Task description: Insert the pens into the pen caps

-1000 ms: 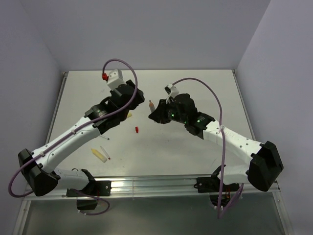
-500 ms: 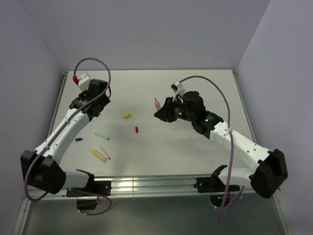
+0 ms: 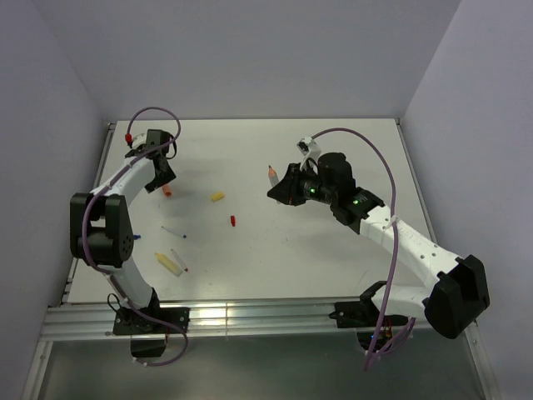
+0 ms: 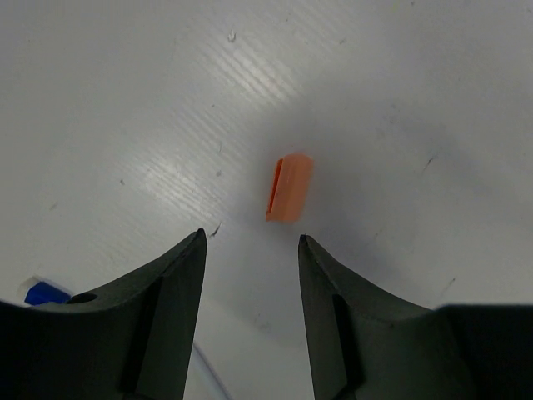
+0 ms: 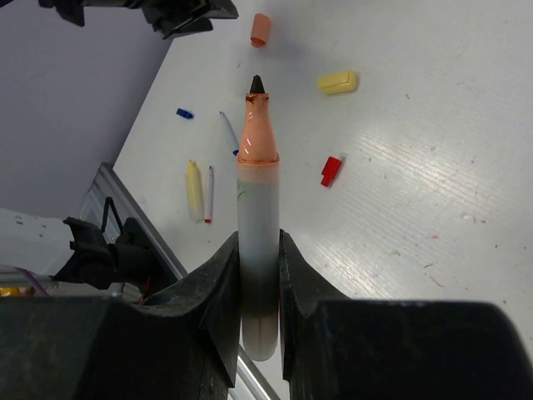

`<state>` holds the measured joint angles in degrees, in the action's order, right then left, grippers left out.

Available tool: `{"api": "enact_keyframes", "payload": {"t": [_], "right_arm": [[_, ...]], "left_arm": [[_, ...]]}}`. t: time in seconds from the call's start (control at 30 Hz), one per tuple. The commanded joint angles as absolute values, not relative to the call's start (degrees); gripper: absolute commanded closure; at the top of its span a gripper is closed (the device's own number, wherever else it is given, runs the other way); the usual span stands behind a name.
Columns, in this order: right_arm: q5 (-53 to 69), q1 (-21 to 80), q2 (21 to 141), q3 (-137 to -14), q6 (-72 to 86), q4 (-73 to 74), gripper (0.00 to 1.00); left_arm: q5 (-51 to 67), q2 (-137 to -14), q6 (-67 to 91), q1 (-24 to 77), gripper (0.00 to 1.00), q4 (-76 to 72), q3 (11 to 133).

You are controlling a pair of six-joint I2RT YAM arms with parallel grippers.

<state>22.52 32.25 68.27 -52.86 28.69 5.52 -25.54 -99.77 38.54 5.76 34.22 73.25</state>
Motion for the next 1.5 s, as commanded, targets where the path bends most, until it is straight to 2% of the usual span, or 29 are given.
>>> {"api": "enact_keyframes", "payload": {"t": [0.0, 0.4, 1.47], "right_arm": [[23.82, 31.9, 66.44, -52.47, 28.65, 2.99, 1.0], [24.0, 31.9, 67.24, -52.65, 28.56, 2.99, 1.0], [23.38, 31.9, 68.12, -52.73, 28.48, 3.25, 1.0]], "left_arm": [[-23.12, -102.47, 35.51, 4.75, 0.47, 31.64, 76.99], [-22.58, -109.94, 35.33, 4.31, 0.49, 31.46, 81.82], [-22.85, -114.87, 34.98, 4.31, 0.52, 33.31, 84.11]]}}
